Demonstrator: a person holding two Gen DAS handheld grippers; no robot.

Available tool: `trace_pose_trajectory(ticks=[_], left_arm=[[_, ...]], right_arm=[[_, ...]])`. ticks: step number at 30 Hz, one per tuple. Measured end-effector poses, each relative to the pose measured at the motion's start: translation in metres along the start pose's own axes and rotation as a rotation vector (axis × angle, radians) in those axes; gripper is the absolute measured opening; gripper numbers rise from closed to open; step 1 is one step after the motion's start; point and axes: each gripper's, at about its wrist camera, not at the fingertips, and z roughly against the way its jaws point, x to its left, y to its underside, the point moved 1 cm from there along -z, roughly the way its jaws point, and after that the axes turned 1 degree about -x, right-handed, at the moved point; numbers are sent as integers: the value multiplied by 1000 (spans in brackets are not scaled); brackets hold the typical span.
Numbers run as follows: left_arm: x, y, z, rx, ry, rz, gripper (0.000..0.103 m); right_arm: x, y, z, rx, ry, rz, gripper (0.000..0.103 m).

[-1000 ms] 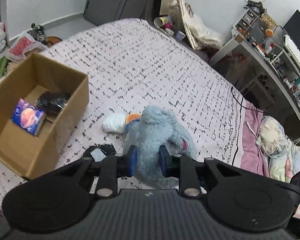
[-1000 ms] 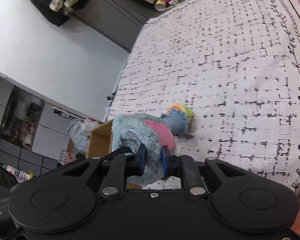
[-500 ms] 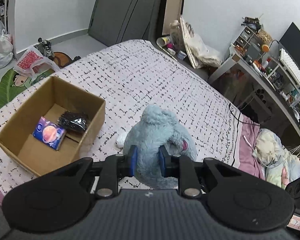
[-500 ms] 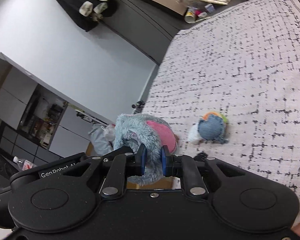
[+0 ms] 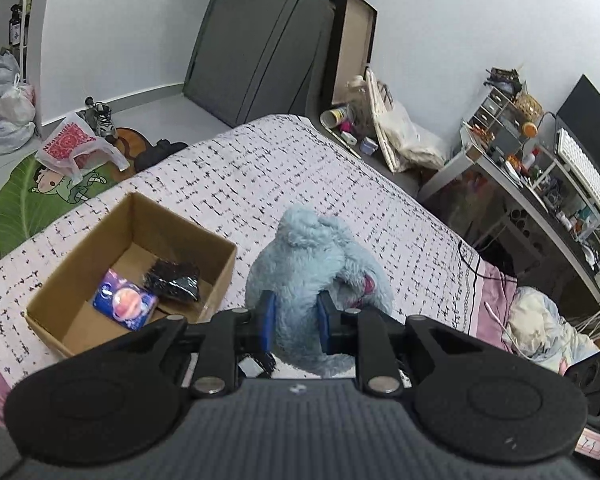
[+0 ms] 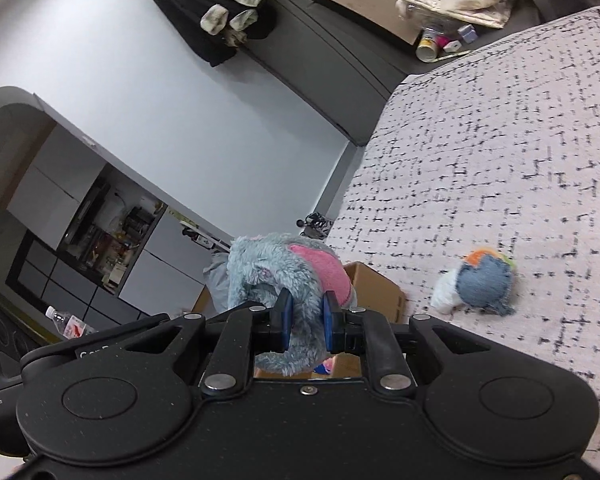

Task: Organize soft objects
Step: 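Carry the blue plush with the left gripper and drop it into the box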

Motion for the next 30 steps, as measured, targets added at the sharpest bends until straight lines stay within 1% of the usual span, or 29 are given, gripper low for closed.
trace_pose_trajectory(ticks=[8, 16, 17, 18, 20, 21, 22, 23, 24, 25, 26, 27, 28, 30], left_arm=[[38, -11, -4, -1, -12, 47, 20], [82, -15, -12, 26, -41, 110, 20], [87, -15, -13, 31, -47, 116, 20], [92, -15, -13, 36, -55, 120, 20], [100, -16, -16, 54, -77, 117, 20], [103, -17, -18, 72, -92, 119, 22], [107, -18, -20, 87, -120, 124, 25], [111, -18, -21, 98, -146, 126, 25], [113, -19, -22, 100, -163, 126, 27], [116, -19, -21, 95, -173, 129, 34], [118, -19, -21, 91, -176, 132, 39], [119, -19, -20, 89, -182, 132, 48], [119, -19, -19, 87, -189, 130, 53], [117, -19, -17, 82, -205, 111, 57]], right_arm=[[15, 10, -33, 40, -12, 23, 16], [24, 25, -69, 117, -20, 46, 16], [25, 27, -73, 128, -22, 47, 17], [26, 30, -77, 141, -26, 49, 20], [27, 34, -83, 169, -26, 52, 23], [28, 36, -86, 187, -16, 54, 34], [27, 37, -88, 198, -2, 54, 41], [27, 37, -86, 197, 17, 56, 55], [27, 37, -84, 191, 36, 62, 58], [26, 37, -82, 190, 47, 69, 58], [26, 36, -81, 195, 57, 72, 58], [25, 35, -78, 201, 67, 65, 58], [23, 33, -76, 204, 73, 54, 58], [20, 32, -72, 213, 86, 39, 59]])
